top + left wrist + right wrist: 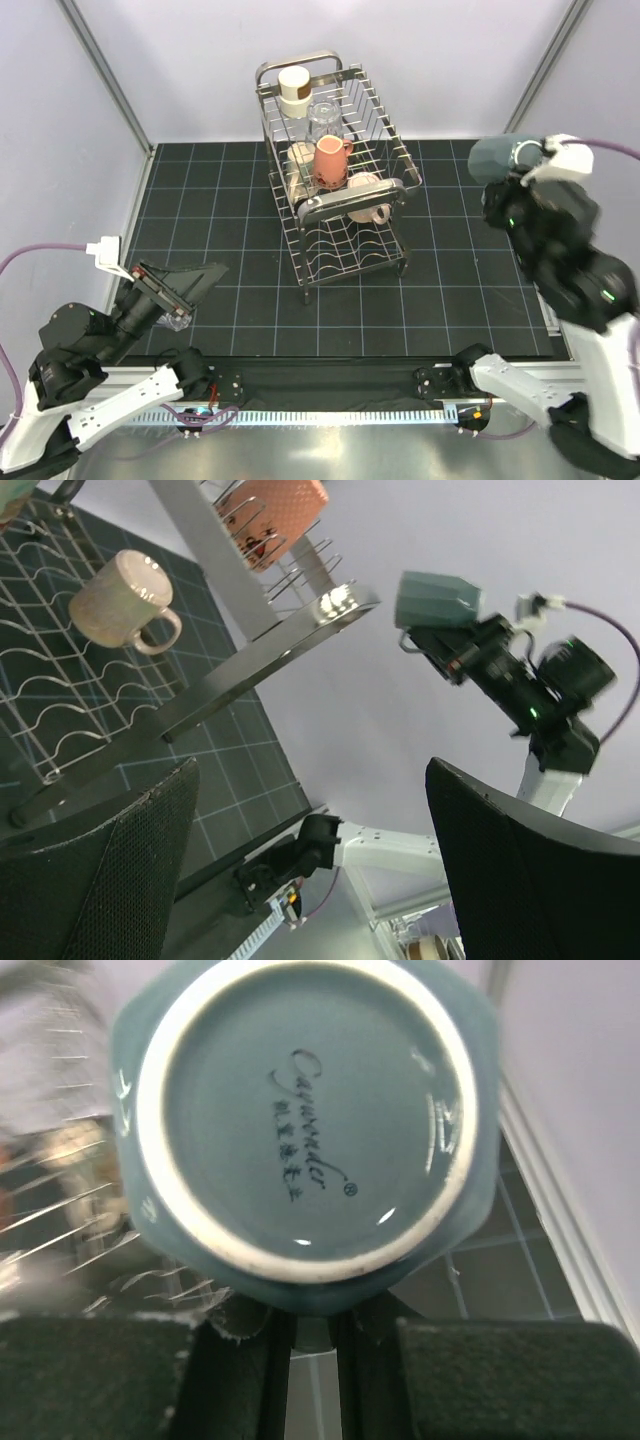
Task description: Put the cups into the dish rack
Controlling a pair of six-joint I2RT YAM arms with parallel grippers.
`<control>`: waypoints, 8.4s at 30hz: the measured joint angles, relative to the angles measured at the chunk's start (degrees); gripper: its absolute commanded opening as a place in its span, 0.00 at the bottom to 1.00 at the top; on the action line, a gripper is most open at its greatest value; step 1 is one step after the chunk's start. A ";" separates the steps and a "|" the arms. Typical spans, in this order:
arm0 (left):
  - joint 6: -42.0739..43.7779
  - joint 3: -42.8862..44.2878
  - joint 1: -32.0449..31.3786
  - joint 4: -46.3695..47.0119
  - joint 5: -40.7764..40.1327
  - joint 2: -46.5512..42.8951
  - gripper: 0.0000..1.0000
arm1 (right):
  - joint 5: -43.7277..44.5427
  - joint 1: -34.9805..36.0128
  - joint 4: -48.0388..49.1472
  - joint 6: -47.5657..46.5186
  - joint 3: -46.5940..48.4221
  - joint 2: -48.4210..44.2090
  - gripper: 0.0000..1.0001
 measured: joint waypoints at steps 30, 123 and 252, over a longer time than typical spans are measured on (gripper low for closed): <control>0.61 -4.09 0.00 -5.49 -3.34 2.08 0.91 | -64.04 -41.05 33.35 -7.89 -26.62 36.81 0.04; 2.40 -8.96 -0.04 -9.42 -16.09 -0.85 0.95 | -75.63 -23.85 39.15 -25.90 6.84 72.15 0.52; -2.95 -11.58 61.37 -24.44 -5.25 48.22 0.00 | -51.47 -26.32 0.20 0.37 -32.09 -5.07 0.74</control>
